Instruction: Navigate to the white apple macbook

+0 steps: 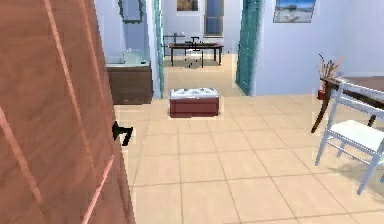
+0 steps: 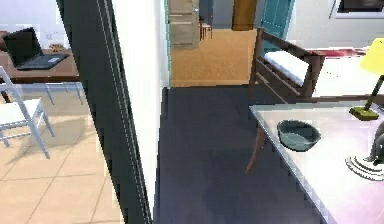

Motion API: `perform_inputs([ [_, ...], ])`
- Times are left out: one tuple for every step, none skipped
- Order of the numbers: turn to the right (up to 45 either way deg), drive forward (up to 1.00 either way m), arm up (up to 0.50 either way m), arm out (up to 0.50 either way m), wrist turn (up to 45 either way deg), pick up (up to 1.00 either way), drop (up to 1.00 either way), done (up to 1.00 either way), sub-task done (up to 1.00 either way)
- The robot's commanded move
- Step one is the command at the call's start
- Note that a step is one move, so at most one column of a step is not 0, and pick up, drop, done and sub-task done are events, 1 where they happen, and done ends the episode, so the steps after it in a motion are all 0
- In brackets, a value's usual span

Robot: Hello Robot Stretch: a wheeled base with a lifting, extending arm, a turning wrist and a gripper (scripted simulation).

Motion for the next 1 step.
perform_inputs([
  [0.0,1.00,0.00,0.00,0.0,0.00,0.00,0.00,0.00],
])
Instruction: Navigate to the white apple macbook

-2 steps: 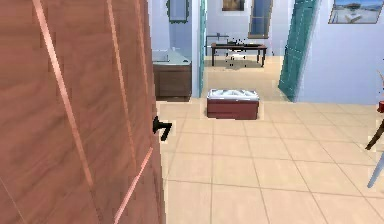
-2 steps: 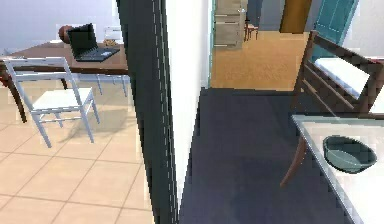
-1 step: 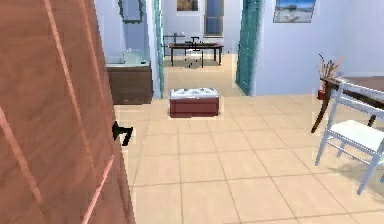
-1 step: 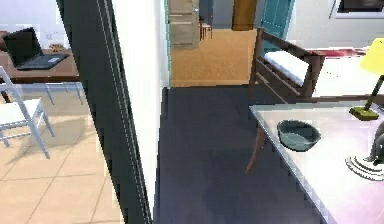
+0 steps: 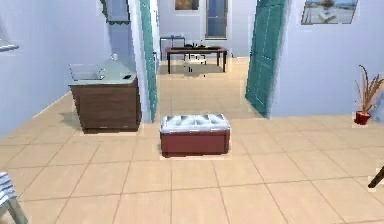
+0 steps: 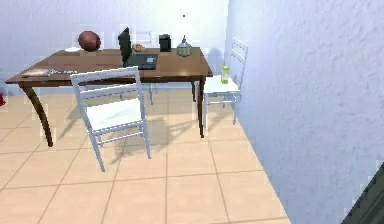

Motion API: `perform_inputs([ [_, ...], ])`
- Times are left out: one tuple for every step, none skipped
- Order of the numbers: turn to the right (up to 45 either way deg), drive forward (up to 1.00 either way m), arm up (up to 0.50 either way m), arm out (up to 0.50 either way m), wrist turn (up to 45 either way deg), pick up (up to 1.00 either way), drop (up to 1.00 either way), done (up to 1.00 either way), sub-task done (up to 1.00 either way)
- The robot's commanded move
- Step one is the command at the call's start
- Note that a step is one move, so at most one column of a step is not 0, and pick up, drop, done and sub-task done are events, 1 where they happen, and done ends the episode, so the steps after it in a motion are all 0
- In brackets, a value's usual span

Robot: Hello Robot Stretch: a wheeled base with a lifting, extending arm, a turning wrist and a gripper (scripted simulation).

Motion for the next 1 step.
perform_inputs([
  [9.0,0.00,0.00,0.00,0.0,0.00,0.00,0.00,0.00],
])
